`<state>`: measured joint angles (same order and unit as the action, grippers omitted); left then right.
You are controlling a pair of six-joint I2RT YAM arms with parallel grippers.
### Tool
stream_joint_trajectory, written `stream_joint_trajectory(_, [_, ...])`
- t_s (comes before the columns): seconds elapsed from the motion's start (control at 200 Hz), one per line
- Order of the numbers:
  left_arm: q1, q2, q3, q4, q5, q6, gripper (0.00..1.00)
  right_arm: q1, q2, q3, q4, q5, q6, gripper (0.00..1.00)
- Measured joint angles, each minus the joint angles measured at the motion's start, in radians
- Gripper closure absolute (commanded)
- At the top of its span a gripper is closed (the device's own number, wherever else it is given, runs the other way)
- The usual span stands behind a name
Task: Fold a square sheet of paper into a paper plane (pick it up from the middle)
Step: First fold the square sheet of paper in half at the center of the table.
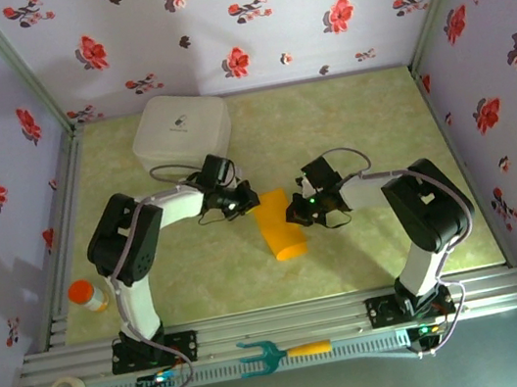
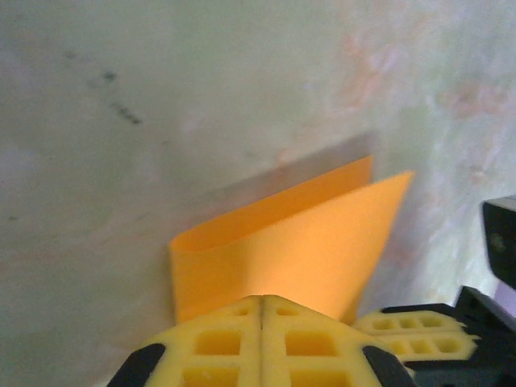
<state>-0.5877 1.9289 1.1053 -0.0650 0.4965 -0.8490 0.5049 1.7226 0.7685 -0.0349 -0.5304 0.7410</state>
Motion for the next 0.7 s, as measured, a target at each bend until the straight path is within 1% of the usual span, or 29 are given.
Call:
stream_joint_trajectory(0.26, [0.002,0.021,0.016,0.003,0.037,0.0,0.99,0.0,0.0,0.0,0.0,0.0,0.0,1.0])
stream_joint_trajectory(0.395, [0.01,0.063,0.016,0.007,0.041,0.001,0.98,0.0,0.0,0.0,0.0,0.0,0.0,1.0])
stream_joint_trajectory(0.7, [0.021,0.066,0.028,-0.002,0.026,0.022,0.98,0.0,0.0,0.0,0.008,0.003,0.0,1.0])
